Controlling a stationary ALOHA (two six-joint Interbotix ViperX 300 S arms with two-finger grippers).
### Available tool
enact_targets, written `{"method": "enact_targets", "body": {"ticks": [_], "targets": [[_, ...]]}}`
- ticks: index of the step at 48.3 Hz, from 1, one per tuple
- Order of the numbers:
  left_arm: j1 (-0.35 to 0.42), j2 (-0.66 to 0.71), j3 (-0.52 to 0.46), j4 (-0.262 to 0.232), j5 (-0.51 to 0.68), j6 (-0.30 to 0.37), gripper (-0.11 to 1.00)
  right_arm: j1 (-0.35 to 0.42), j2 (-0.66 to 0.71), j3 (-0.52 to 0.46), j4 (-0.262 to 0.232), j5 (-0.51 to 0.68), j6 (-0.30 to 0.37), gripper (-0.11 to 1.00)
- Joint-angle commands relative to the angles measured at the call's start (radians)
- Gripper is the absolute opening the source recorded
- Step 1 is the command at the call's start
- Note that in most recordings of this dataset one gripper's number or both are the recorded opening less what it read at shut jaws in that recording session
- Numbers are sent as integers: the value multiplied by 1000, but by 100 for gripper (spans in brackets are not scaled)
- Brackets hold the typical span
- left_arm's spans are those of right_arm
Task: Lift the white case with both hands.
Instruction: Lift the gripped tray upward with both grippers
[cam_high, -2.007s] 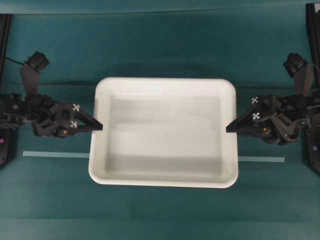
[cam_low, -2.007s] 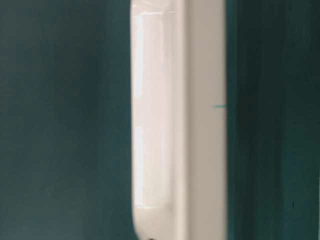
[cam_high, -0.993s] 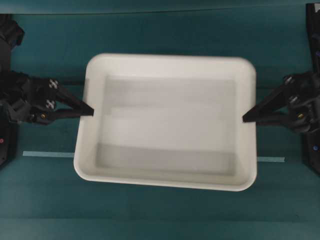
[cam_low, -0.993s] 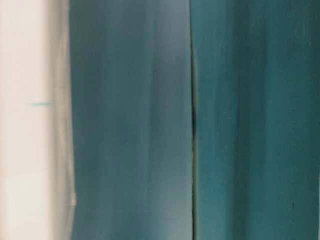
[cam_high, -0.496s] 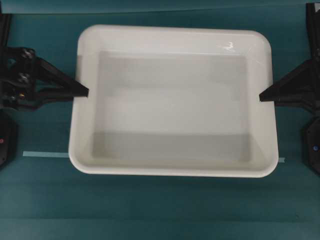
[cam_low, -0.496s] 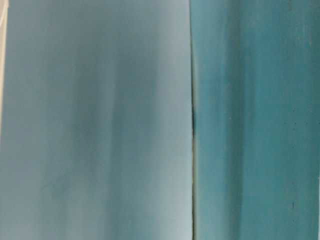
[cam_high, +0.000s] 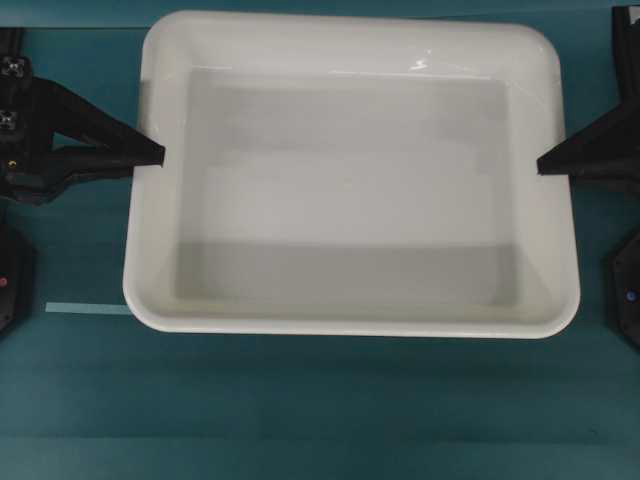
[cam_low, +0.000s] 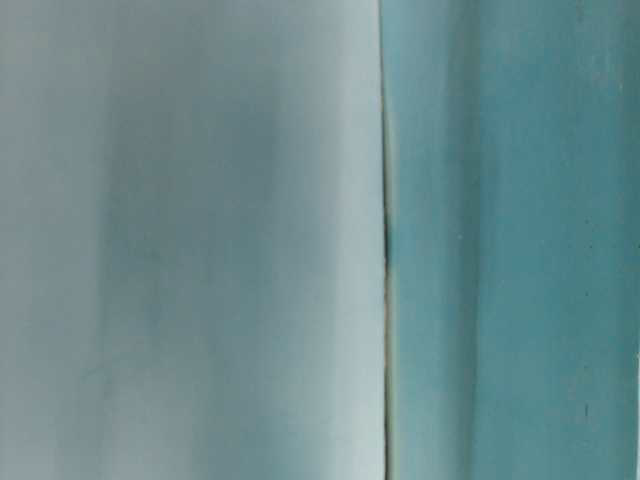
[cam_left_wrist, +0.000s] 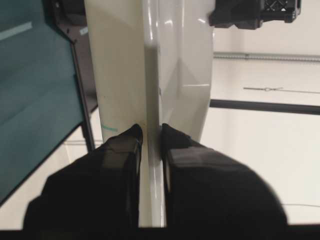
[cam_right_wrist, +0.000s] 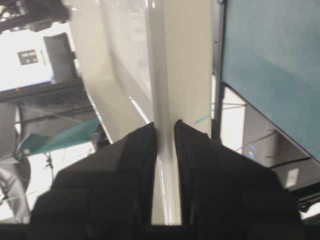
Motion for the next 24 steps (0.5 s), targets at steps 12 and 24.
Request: {"method": "enact_targets", "body": {"ticks": [12,24], "targets": [[-3,48,-44,2,-15,2,6,-2,57,-49,3,0,-3,11],[-3,52,-44,2,-17,3,6,-2,57,-49,3,-5,-6,11]]}}
